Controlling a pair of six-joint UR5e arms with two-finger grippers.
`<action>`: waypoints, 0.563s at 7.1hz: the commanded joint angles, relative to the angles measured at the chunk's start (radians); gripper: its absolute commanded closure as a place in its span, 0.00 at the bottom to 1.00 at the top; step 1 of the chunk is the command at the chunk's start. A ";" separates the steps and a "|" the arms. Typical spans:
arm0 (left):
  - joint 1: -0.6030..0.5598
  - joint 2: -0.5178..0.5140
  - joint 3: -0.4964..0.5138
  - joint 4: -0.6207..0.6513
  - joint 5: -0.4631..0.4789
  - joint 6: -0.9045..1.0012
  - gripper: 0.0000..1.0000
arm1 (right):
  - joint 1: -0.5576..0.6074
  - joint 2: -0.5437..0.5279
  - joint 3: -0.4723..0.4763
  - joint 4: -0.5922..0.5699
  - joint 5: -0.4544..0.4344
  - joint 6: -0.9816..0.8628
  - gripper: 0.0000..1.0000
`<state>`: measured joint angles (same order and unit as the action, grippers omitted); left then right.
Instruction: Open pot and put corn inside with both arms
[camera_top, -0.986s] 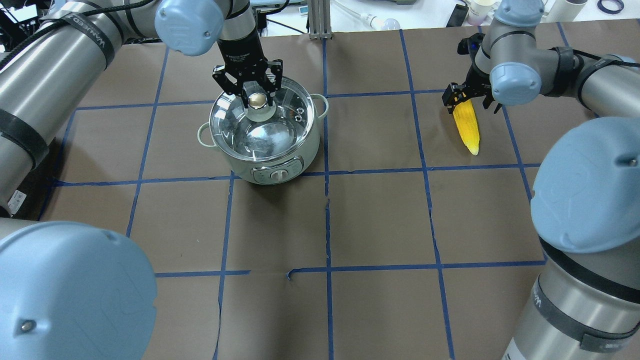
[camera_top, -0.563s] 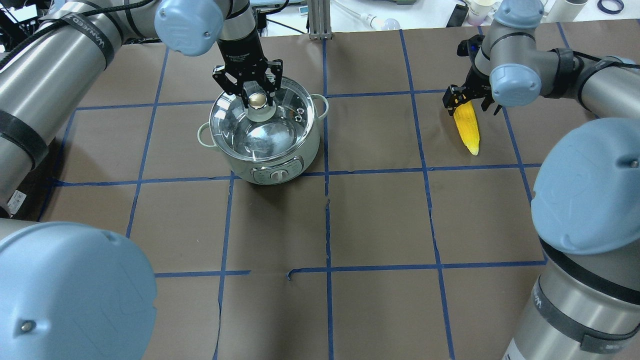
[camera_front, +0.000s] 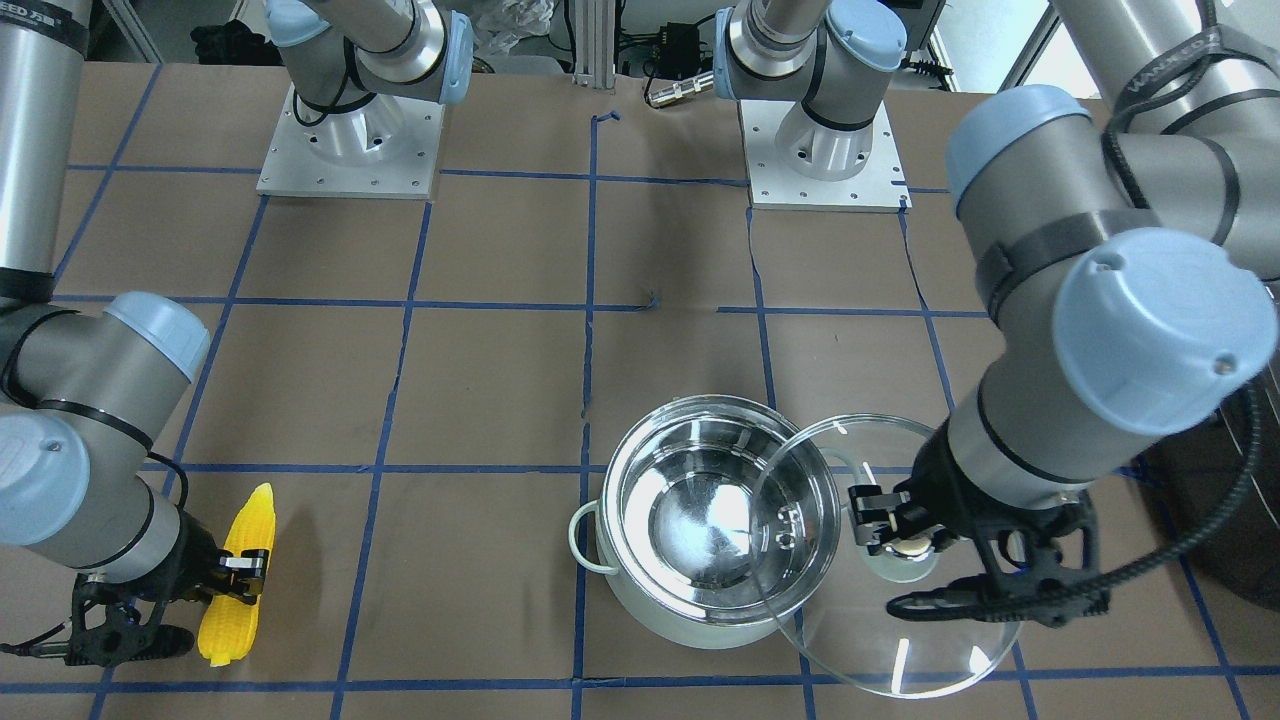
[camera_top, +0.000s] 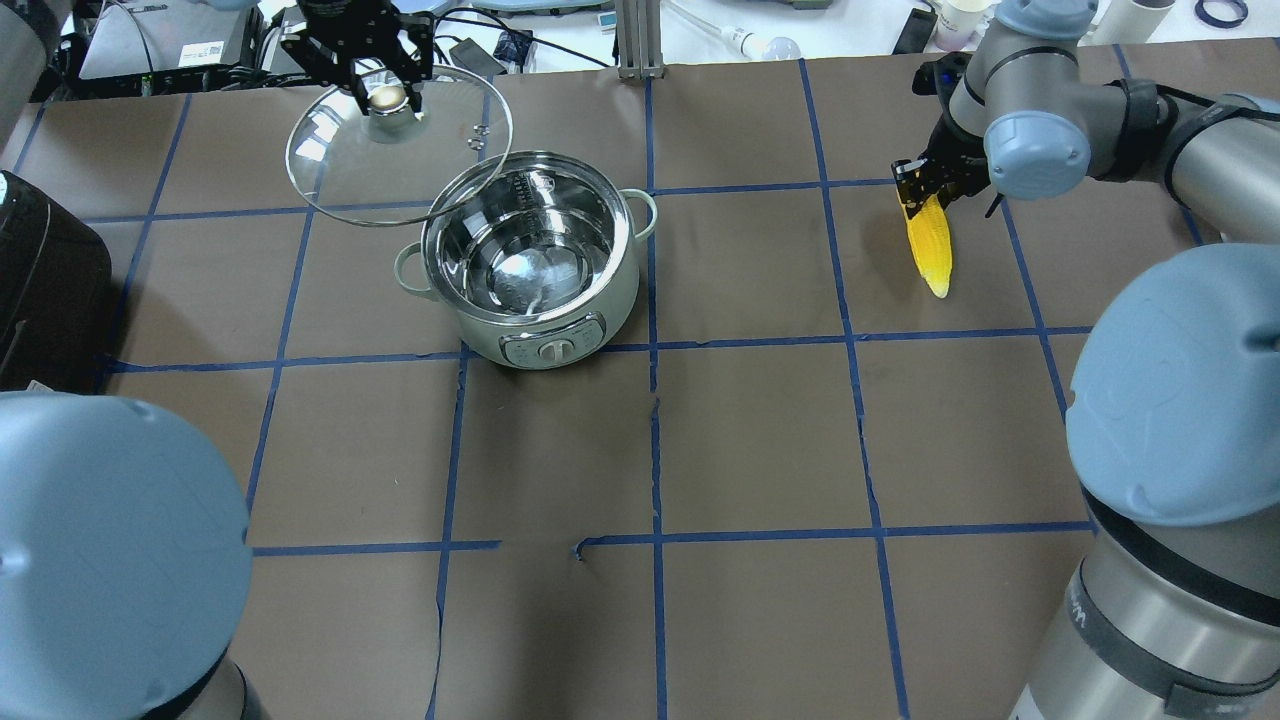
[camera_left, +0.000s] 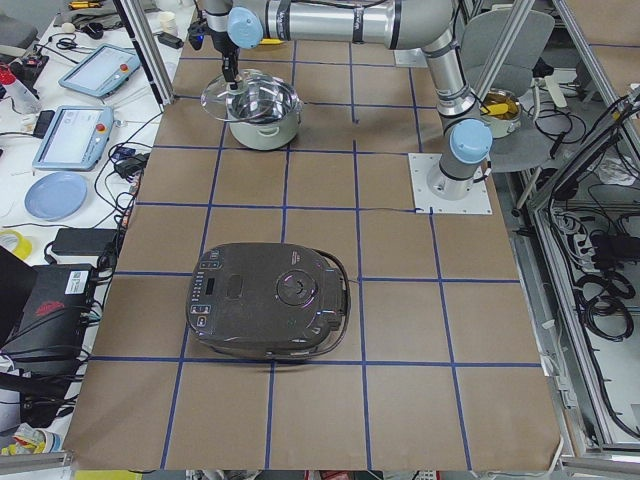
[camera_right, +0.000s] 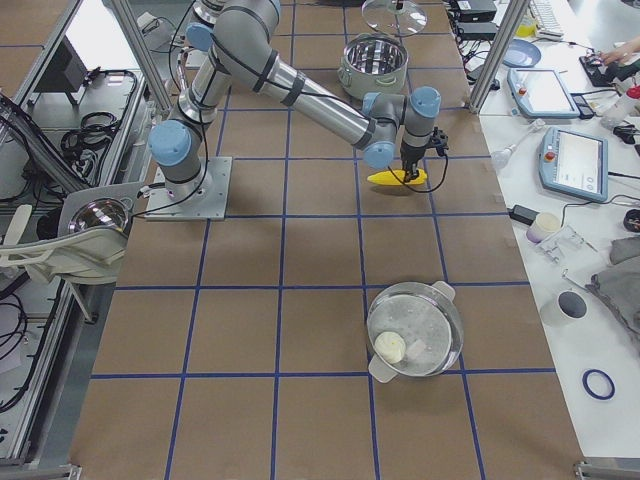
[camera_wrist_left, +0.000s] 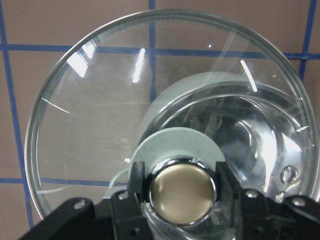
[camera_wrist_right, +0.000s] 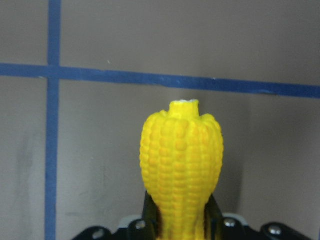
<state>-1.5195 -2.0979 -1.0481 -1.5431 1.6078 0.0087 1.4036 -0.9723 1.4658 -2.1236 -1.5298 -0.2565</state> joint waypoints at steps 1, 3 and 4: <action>0.187 0.009 -0.100 0.024 -0.003 0.249 1.00 | 0.087 -0.049 -0.112 0.156 0.008 0.006 0.74; 0.281 0.051 -0.339 0.229 -0.006 0.300 1.00 | 0.243 -0.057 -0.217 0.250 0.010 0.192 0.78; 0.289 0.077 -0.469 0.380 -0.009 0.303 1.00 | 0.358 -0.059 -0.264 0.255 0.008 0.371 0.78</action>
<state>-1.2584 -2.0508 -1.3609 -1.3214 1.6012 0.2952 1.6293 -1.0271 1.2647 -1.8965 -1.5207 -0.0713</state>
